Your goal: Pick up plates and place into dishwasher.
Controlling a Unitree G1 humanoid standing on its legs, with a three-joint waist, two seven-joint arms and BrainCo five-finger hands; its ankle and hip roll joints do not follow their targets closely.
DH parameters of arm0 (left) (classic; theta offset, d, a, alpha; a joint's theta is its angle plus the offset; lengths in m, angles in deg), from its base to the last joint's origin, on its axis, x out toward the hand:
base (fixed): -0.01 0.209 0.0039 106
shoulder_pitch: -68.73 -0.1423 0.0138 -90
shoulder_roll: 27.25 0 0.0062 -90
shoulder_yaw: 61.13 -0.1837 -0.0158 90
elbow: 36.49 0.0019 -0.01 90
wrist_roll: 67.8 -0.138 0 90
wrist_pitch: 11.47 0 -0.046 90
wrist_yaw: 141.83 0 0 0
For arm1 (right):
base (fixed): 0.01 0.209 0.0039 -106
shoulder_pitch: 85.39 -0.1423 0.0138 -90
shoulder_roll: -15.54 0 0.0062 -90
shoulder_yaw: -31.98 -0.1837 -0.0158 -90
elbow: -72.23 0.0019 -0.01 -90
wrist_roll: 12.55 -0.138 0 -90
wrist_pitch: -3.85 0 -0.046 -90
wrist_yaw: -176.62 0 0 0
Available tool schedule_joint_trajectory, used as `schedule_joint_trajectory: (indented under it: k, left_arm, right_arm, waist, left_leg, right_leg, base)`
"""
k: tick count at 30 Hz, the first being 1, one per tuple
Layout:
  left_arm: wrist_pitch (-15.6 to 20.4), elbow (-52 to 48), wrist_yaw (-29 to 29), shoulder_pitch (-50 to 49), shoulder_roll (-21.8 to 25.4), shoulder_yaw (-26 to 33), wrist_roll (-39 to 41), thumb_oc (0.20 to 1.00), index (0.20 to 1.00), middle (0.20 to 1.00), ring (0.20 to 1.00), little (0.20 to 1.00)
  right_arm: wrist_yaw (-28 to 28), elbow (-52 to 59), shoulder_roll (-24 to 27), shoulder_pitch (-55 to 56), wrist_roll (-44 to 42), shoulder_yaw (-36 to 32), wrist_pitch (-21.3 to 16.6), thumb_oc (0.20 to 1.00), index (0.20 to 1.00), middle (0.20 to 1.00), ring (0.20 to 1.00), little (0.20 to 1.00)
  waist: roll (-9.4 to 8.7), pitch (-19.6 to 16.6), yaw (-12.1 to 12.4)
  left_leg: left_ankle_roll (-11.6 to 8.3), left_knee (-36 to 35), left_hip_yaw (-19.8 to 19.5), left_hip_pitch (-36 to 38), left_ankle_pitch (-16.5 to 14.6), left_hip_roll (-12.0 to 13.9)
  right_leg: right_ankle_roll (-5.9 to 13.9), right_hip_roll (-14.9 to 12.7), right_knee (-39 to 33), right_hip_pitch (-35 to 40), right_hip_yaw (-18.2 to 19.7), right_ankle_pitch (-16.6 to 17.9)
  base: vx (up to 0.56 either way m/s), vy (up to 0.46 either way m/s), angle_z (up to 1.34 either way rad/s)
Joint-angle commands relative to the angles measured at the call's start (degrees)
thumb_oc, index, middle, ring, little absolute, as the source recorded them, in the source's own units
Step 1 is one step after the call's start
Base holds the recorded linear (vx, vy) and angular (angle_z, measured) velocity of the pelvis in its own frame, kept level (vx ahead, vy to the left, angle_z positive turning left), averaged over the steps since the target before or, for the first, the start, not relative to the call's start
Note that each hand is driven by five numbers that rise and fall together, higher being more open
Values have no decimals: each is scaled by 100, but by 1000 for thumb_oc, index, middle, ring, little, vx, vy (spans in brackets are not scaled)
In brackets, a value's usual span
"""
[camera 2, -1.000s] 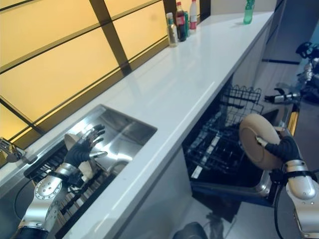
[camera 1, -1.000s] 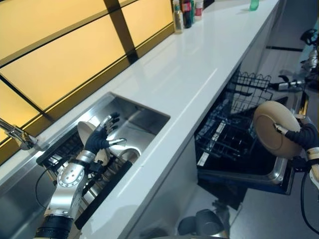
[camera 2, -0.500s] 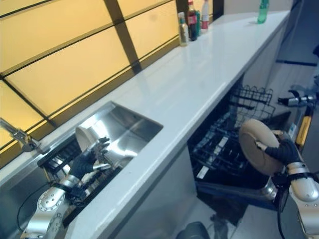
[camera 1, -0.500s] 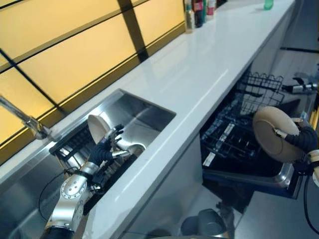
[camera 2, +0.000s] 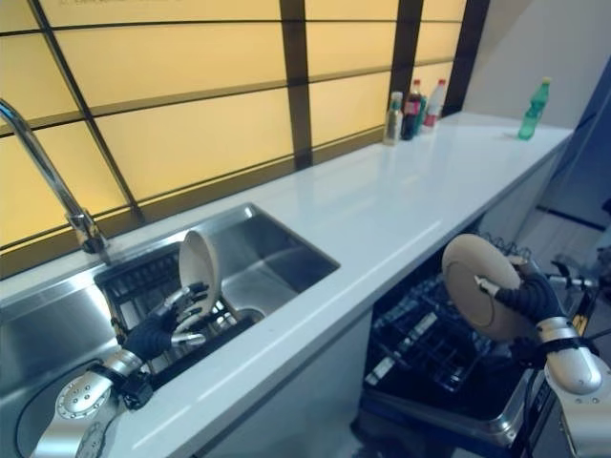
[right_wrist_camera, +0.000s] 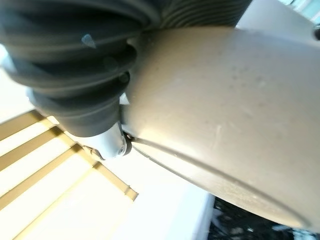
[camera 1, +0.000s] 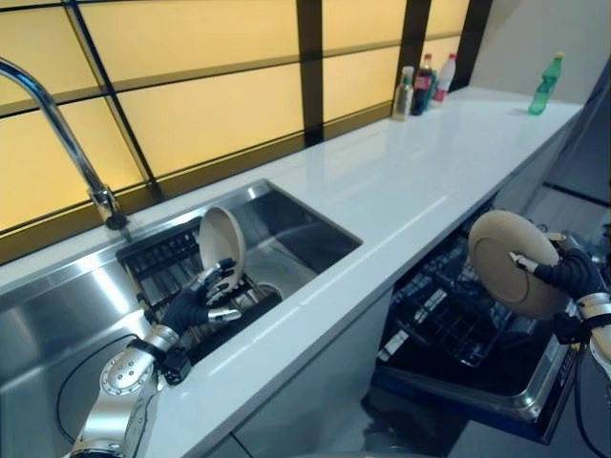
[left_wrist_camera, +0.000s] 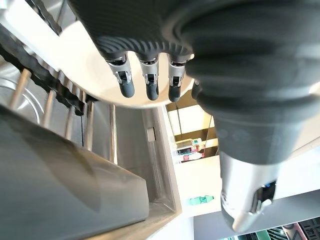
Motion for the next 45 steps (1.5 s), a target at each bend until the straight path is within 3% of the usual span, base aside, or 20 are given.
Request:
schedule_joint_trajectory:
  k: [1, 6, 13, 20, 27, 35, 45]
  left_arm:
    - [46, -306, -147, -239, 474, 363, -180, 1000, 1000, 1000, 1000, 1000]
    - [-94, -507, -237, -184, 746, 494, -137, 1000, 1000, 1000, 1000, 1000]
    - [-297, -686, -199, -63, 904, 525, -37, 1000, 1000, 1000, 1000, 1000]
    - [-215, -725, -95, -417, 652, 477, -102, 1000, 1000, 1000, 1000, 1000]
    - [100, -589, -177, -876, 293, 470, -234, 1000, 1000, 1000, 1000, 1000]
    - [133, -566, -328, -1204, 65, 528, -361, 1000, 1000, 1000, 1000, 1000]
    - [148, -478, -102, -975, -40, 340, -526, 1000, 1000, 1000, 1000, 1000]
  right_arm:
    - [-46, 156, -102, -111, -68, -74, -21, 200, 200, 200, 200, 200]
    - [-294, -281, -334, -124, -148, 190, 354, 200, 200, 200, 200, 200]
    - [-363, -913, -495, -249, -164, 414, 339, 200, 200, 200, 200, 200]
    - [110, -764, -185, 31, -217, -88, 408, 200, 200, 200, 200, 200]
    - [569, -519, 19, 325, -13, -645, 486, 200, 200, 200, 200, 200]
    - [852, -172, 162, 590, 273, -1147, 403, 200, 200, 200, 200, 200]
    - [645, 156, 532, -204, 206, -1386, 478, 200, 200, 200, 200, 200]
  waist:
    - [-275, -137, 152]
    - [-215, 156, 267]
    - [24, 395, 295]
    - [303, 500, 144]
    - [490, 524, 81]
    - [538, 494, 93]
    - [581, 782, 189]
  left_leg:
    - [728, 1149, -141, -1092, -171, -240]
    - [766, 1703, -297, -1729, -209, -80]
    - [736, 2058, -410, -2275, -58, -7]
    - [636, 1970, -430, -2390, 153, -111]
    - [485, 1843, -500, -2326, 455, -167]
    - [366, 1796, -566, -2242, 686, -163]
    - [229, 1635, -806, -2413, 947, -84]
  right_leg:
    - [679, -176, -1423, 439, 52, 861]
    - [669, -156, -1167, 181, -63, 824]
    - [609, -132, -899, -101, -120, 817]
    - [470, -166, -778, -202, -43, 733]
    - [278, -123, -829, -65, -22, 672]
    - [106, -109, -839, 83, -16, 671]
    - [-5, -65, -820, -117, -99, 761]
  base:
    - [73, -103, 13]
    - [-58, -109, 23]
    - [-28, -67, 10]
    - [55, 1, -5]
    - [102, -18, -8]
    - [116, -21, -4]
    - [-7, -10, -1]
